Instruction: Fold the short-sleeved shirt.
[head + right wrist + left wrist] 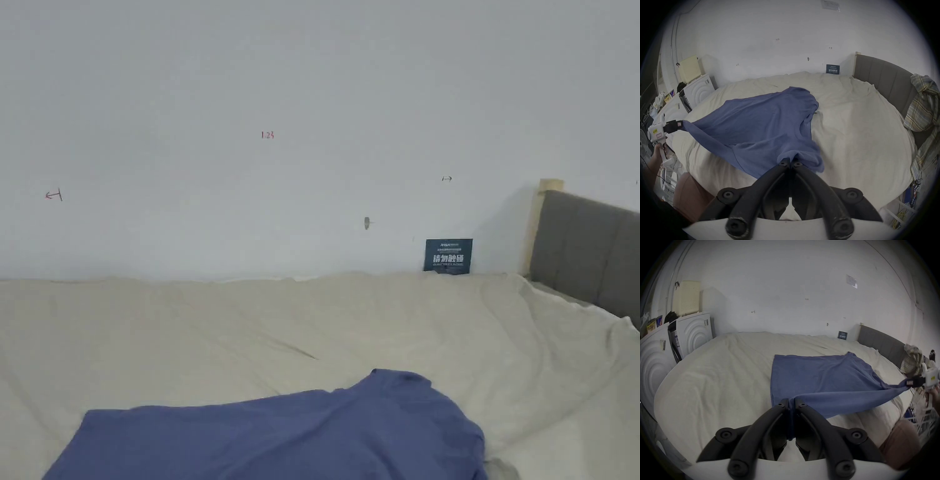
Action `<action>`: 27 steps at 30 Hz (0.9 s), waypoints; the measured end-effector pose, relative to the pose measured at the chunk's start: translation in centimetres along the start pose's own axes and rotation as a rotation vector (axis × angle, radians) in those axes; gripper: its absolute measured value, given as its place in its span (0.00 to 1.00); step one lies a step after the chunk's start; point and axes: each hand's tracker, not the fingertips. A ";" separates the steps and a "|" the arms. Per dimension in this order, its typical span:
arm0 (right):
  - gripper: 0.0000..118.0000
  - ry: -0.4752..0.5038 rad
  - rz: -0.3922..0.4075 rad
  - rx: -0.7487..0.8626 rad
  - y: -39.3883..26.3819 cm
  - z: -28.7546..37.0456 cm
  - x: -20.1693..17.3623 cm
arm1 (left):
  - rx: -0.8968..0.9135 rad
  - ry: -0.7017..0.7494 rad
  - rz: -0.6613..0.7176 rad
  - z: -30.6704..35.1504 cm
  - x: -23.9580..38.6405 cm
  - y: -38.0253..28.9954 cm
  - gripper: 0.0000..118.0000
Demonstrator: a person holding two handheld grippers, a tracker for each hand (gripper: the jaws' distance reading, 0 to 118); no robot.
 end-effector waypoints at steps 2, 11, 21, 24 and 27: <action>0.00 0.017 -0.010 -0.018 -1.0 0.2 -0.1 | -0.021 -0.034 -0.013 0.6 0.4 -0.7 0.06; 0.00 -0.026 0.040 -0.246 -6.5 -5.8 0.8 | -0.244 0.028 -0.067 -2.4 0.4 -7.6 0.06; 0.20 -0.041 0.073 -0.304 -7.0 -7.5 0.7 | -0.321 0.055 -0.180 -4.3 0.2 -9.4 0.58; 0.68 0.050 -0.055 -0.291 -6.9 -6.7 1.5 | -0.336 0.112 -0.077 -4.4 -2.3 -9.8 1.00; 0.80 0.029 -0.056 -0.295 -5.3 -4.8 1.3 | -0.341 0.018 0.096 -3.0 -4.6 -9.8 0.99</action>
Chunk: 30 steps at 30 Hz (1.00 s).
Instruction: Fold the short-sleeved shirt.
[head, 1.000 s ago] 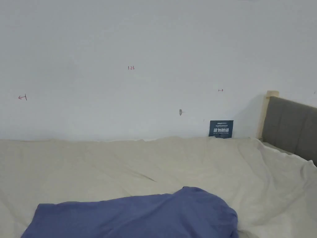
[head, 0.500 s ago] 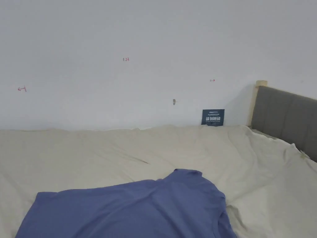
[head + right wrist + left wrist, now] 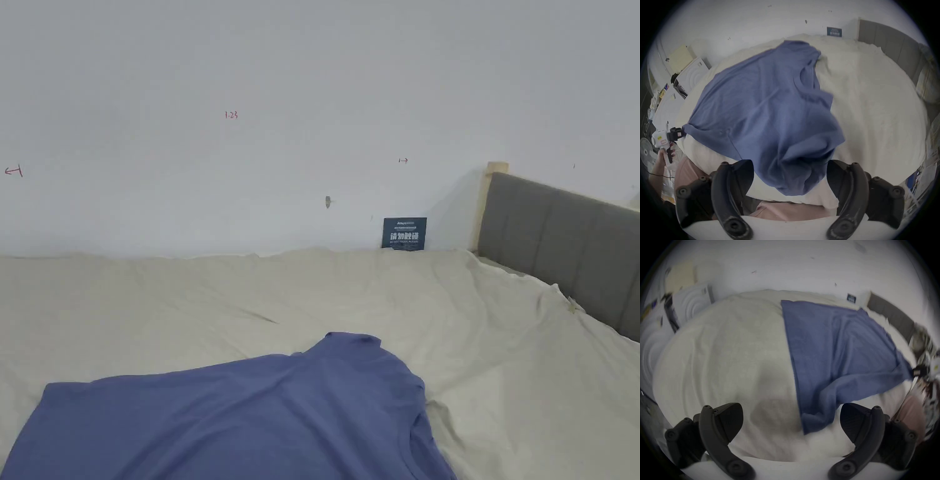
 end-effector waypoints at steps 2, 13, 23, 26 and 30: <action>0.80 -0.040 0.085 0.160 0.2 2.4 -1.1 | 0.093 0.029 0.057 1.8 -0.8 -0.2 0.99; 0.00 -0.031 0.123 0.616 -1.2 8.6 -9.0 | 0.406 0.017 0.062 11.5 3.4 0.4 0.00; 0.00 0.107 0.055 0.508 -2.3 5.2 -9.9 | 0.099 0.041 0.021 7.9 2.6 2.9 0.00; 0.00 0.139 0.006 0.453 -2.4 4.5 -9.5 | 0.060 0.008 0.024 5.2 1.9 2.8 0.17; 0.00 0.155 -0.055 0.473 -2.8 4.3 -8.5 | 0.030 0.024 -0.023 3.0 2.5 1.8 1.00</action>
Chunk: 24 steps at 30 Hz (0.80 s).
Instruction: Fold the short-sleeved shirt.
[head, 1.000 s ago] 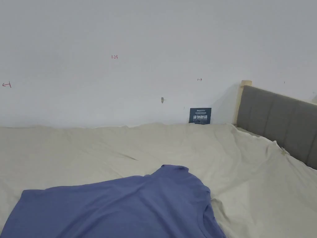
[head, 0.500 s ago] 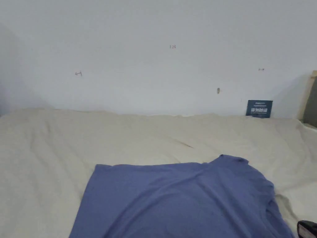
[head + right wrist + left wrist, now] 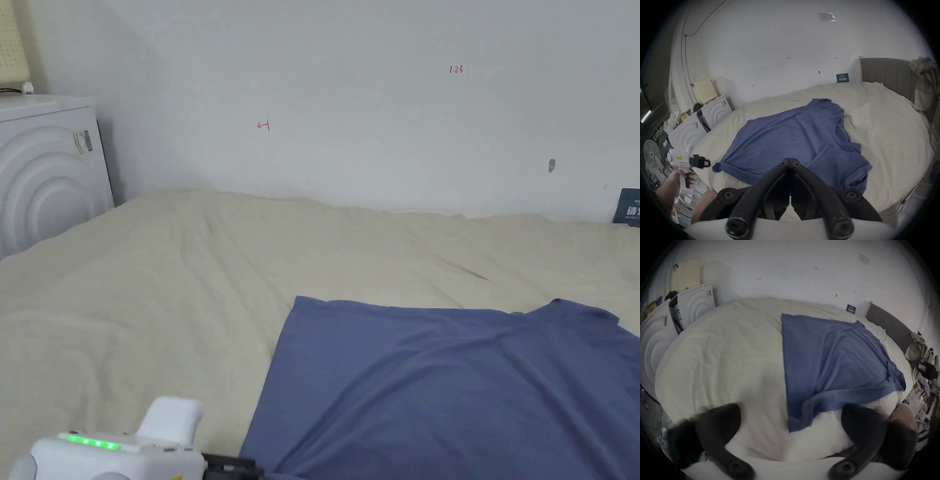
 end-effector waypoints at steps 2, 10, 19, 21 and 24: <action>0.00 -0.007 -0.006 -0.006 -0.1 -0.4 0.4 | 0.028 -0.071 -0.012 0.2 0.6 -0.6 0.96; 0.00 -0.016 -0.008 -0.032 0.4 -1.8 0.3 | 0.010 0.085 -0.136 -1.6 2.0 -1.5 0.01; 0.01 -0.080 0.029 -0.001 1.7 -0.9 1.5 | 0.050 0.019 -0.147 0.0 3.7 -2.3 0.01; 0.33 -0.073 -0.007 0.010 2.2 0.4 3.1 | 0.075 0.017 -0.138 0.5 3.8 -2.2 0.01; 0.92 -0.047 -0.057 -0.082 2.3 0.0 5.3 | 0.088 -0.016 -0.121 0.7 4.0 -2.1 0.01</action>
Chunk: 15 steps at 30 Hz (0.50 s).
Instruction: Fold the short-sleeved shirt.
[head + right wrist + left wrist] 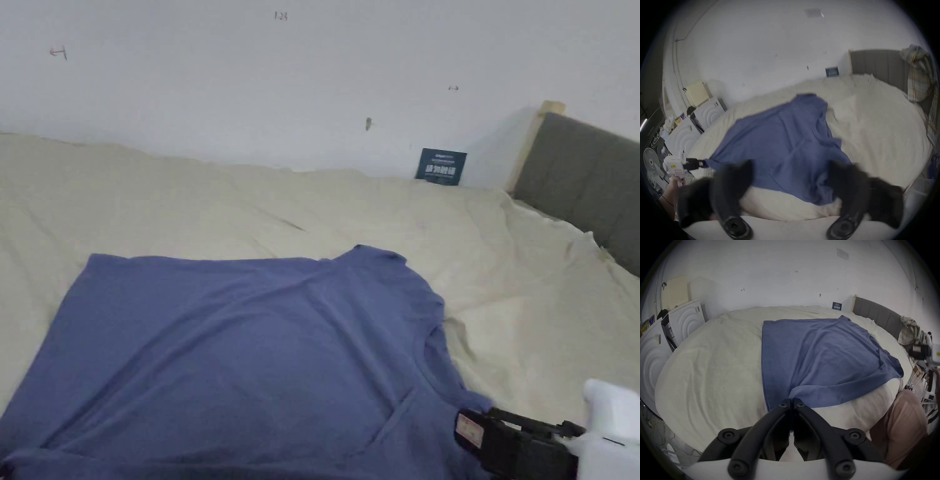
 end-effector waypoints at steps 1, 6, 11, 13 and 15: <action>0.92 -0.032 0.010 -0.069 -0.1 -0.3 0.5 | 0.002 -0.003 0.003 0.4 0.7 0.1 0.01; 0.92 -0.200 0.191 -0.292 -2.2 -3.2 1.3 | 0.012 -0.017 0.027 0.5 1.3 0.3 0.01; 0.91 -0.224 0.239 -0.320 -3.6 -5.0 1.7 | -0.015 -0.020 0.058 0.1 1.0 0.1 0.01; 0.91 -0.232 0.193 -0.287 -3.2 -4.5 2.3 | -0.020 -0.008 0.058 0.1 1.0 -0.1 0.01; 0.88 -0.249 0.167 -0.245 -2.4 -4.2 2.7 | -0.025 -0.016 0.062 0.1 0.9 -0.2 0.01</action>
